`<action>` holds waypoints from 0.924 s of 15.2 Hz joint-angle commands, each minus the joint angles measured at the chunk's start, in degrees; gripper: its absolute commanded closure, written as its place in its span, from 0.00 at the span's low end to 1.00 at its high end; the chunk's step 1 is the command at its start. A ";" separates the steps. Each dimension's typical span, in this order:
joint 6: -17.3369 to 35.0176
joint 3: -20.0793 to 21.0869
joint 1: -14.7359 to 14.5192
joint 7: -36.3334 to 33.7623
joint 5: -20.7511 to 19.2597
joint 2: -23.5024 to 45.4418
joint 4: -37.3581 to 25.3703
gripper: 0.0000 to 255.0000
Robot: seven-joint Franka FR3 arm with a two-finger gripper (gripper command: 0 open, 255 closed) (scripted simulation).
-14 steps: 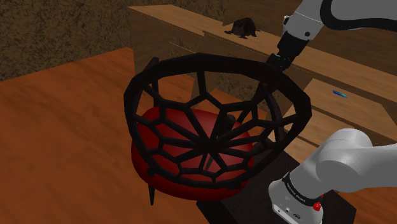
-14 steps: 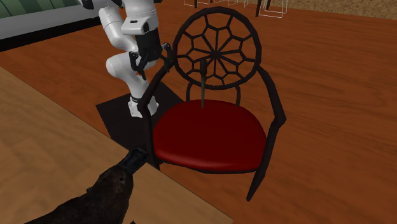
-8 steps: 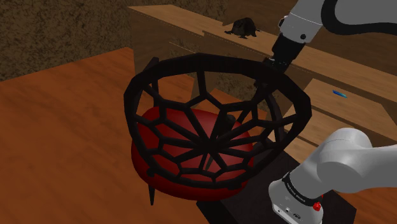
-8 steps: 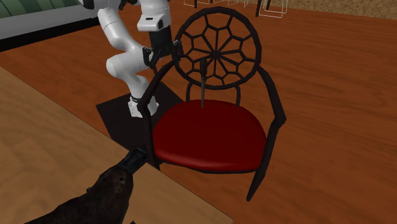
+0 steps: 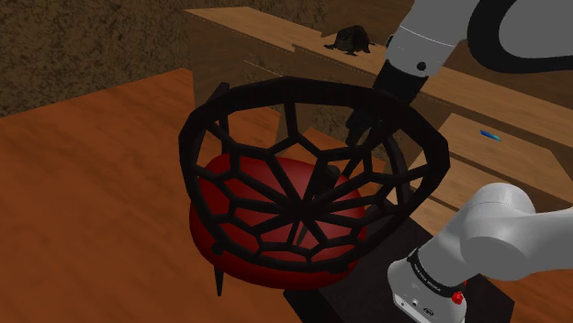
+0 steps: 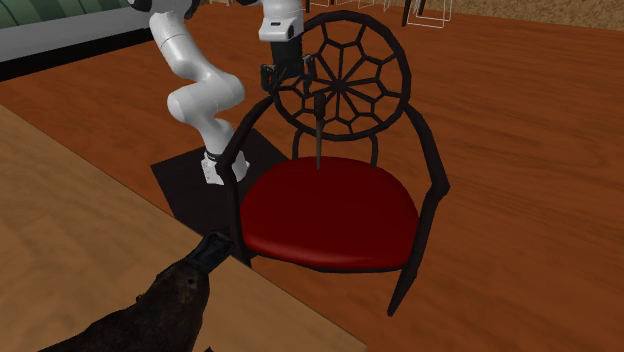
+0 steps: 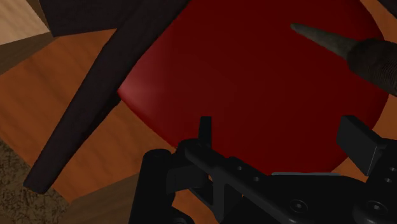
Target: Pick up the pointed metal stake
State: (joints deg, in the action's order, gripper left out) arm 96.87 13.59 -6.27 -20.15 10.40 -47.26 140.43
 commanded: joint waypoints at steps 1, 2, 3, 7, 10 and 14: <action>0.10 2.72 -0.62 -3.23 1.66 1.43 -1.48 0.00; 0.26 4.11 -0.94 -4.82 2.47 2.05 -2.06 0.00; 0.44 5.51 -1.23 -6.42 3.24 2.76 -2.71 0.00; 1.34 11.14 -1.92 -12.82 5.87 6.28 -5.98 0.00; 2.92 12.19 -2.08 -13.50 6.45 6.65 -4.87 0.00; 5.89 12.90 -2.35 -13.32 7.08 6.54 -1.81 0.00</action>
State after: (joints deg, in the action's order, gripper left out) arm 101.91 26.21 -8.57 -33.44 17.31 -40.83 137.93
